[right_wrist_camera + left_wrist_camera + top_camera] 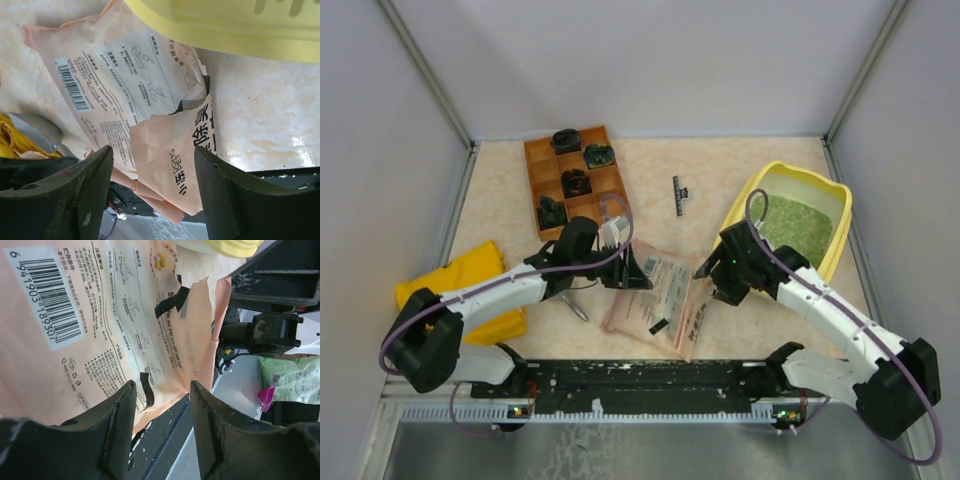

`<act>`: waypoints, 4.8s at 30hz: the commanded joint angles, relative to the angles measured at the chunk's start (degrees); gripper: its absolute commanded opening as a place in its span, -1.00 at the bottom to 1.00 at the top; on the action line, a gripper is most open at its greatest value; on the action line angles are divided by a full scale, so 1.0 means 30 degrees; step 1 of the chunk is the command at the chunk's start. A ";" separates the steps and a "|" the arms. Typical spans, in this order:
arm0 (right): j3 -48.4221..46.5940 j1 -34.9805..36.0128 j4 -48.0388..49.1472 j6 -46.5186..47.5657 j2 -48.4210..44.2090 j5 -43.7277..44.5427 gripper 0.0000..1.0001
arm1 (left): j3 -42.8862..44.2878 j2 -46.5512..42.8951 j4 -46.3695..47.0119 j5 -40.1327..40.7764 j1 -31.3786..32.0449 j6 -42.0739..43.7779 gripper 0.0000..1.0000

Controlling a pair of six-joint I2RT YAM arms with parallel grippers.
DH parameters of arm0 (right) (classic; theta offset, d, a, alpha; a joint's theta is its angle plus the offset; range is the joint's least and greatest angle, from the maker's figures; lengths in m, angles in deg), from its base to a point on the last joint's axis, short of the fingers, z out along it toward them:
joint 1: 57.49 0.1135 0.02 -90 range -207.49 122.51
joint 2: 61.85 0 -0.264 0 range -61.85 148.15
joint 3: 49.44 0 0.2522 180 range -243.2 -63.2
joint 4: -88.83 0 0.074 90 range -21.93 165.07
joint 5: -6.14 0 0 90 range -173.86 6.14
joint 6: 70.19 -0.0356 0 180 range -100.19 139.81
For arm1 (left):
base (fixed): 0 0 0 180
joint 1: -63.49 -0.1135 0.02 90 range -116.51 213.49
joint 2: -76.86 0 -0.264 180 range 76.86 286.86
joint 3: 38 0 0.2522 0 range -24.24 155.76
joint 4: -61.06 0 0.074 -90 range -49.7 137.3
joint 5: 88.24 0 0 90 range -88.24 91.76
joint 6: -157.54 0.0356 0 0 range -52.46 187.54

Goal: Fill the litter box with clean litter
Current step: Open the cat litter bag at the center of the board.

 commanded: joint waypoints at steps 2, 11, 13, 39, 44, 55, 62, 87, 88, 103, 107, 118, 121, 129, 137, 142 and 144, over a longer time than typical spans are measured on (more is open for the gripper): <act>-0.0911 0.0149 0.0878 -0.2320 0.1194 -0.0059 0.32 | -0.0493 -0.0836 0.0972 -0.1213 0.0045 -0.0544 0.05; -0.1999 0.0189 -0.0413 -0.3254 0.3650 0.0006 0.33 | -0.1997 0.0853 0.7343 -0.2484 0.2289 -0.4291 0.06; -0.1960 0.0403 -0.0396 -0.3494 0.4087 -0.0153 0.32 | -0.1915 0.1338 0.8164 -0.2436 0.2918 -0.4537 0.07; -0.2274 0.0911 -0.1101 -0.2555 0.1453 0.1731 0.16 | -0.0510 0.0335 0.3452 0.2180 0.4471 -0.1004 0.37; -0.2694 0.0909 -0.1717 -0.2520 0.1286 0.2091 0.17 | -0.0376 0.2720 0.6785 0.0929 0.5442 -0.1944 0.33; -0.1256 0.0911 -0.1094 -0.2495 -0.0966 0.2386 0.16 | 0.0117 0.0470 0.1295 0.6486 0.5905 -0.0124 0.46; -0.0560 0.0911 0.0067 -0.1856 -0.1917 0.2229 0.15 | -0.0869 0.1201 0.2305 0.6140 0.5904 -0.0822 0.51; -0.0325 0.0911 0.1416 -0.0954 -0.2452 0.2248 0.24 | 0.1055 0.1916 -0.1774 0.8826 0.6754 -0.0909 0.51; -0.0259 0.0911 0.1524 -0.0843 -0.2509 0.2250 0.24 | 0.0993 0.2056 -0.1404 0.8609 0.6754 -0.0870 0.51; 0.0295 0.0911 0.0702 -0.1656 -0.3329 0.3412 0.24 | 0.1584 0.3326 0.5437 0.3580 0.8329 -0.0959 0.36; 0.0971 0.0881 0.1037 -0.1833 -0.2902 0.3302 0.23 | 0.1265 0.3592 0.7538 0.2949 0.8863 -0.0553 0.36; 0.0968 0.0881 0.0854 -0.1865 -0.1764 0.2077 0.20 | 0.1608 0.4542 0.9914 0.1824 0.9998 -0.0034 0.33; 0.0833 0.0881 0.0513 -0.1817 -0.1999 0.2404 0.19 | 0.1629 0.4790 0.9970 0.1836 1.0029 -0.0032 0.33; 0.3281 0.0881 0.2009 -0.2023 -0.2712 0.1852 0.13 | 0.1623 0.4453 0.9190 0.2287 1.0138 0.0332 0.32; 0.3294 0.0882 0.1766 -0.1796 -0.2110 0.2321 0.07 | 0.0985 0.0470 0.4498 0.8026 1.0122 0.1764 0.43; 0.3863 0.0881 0.2337 -0.1789 -0.2119 0.2124 -0.03 | 0.0075 -0.1117 0.2885 1.1339 1.0001 0.1433 0.44; 0.4227 0.0881 0.2624 -0.1763 -0.2097 0.2072 -0.09 | -0.0103 -0.1350 0.2229 1.2042 0.9908 0.1274 0.45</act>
